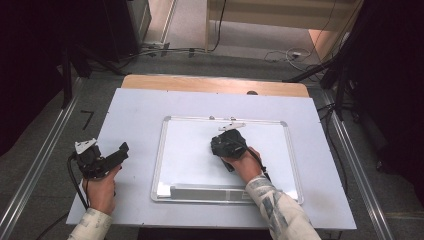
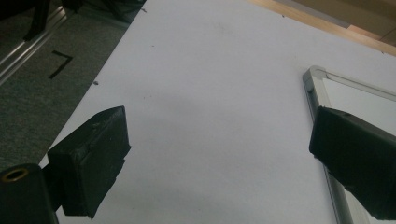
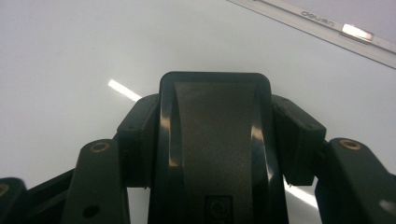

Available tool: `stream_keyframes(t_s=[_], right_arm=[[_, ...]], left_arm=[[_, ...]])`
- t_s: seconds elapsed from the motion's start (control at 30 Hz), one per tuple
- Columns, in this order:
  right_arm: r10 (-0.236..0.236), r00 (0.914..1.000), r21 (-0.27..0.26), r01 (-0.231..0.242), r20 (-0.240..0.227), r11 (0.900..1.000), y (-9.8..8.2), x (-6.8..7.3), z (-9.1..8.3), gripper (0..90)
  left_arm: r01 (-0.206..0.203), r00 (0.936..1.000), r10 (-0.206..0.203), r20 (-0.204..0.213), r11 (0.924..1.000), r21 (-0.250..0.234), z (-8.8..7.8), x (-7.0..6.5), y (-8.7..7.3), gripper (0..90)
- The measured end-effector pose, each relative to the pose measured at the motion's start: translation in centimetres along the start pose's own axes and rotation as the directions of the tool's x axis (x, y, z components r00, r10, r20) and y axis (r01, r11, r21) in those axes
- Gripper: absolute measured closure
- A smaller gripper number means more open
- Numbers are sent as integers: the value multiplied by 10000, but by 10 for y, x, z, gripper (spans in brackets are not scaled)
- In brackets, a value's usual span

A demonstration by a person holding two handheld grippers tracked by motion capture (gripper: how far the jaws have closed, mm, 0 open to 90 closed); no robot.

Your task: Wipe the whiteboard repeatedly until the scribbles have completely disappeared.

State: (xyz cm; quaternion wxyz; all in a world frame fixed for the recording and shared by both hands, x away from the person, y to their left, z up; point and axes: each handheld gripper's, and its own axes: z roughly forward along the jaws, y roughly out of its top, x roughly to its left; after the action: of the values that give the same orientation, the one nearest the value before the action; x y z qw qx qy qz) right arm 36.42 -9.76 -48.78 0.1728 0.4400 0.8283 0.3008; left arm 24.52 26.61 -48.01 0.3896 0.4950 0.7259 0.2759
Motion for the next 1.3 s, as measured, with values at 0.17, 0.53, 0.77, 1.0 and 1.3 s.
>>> stream_keyframes(t_s=[0.17,0.53,0.77,1.0,1.3], right_arm=[[211,9997,-20,-211,153,9998,-3,-14,-2,381],[647,9966,-85,-643,516,9979,-11,-39,-9,382],[660,9961,-103,-655,591,9978,-14,-39,-12,382],[482,9977,-94,-478,477,9988,-18,-31,-14,382],[322,9993,-22,-321,202,9995,-18,-12,-15,381]], left_arm=[[29,10000,-28,-46,10000,14,1,1,0,53],[35,10000,-35,-57,10000,26,0,1,0,53],[32,10000,-31,-87,10000,32,1,0,0,54],[-54,10000,54,-65,10000,71,2,-2,0,53],[-48,10000,49,-34,10000,69,3,-3,0,54]])
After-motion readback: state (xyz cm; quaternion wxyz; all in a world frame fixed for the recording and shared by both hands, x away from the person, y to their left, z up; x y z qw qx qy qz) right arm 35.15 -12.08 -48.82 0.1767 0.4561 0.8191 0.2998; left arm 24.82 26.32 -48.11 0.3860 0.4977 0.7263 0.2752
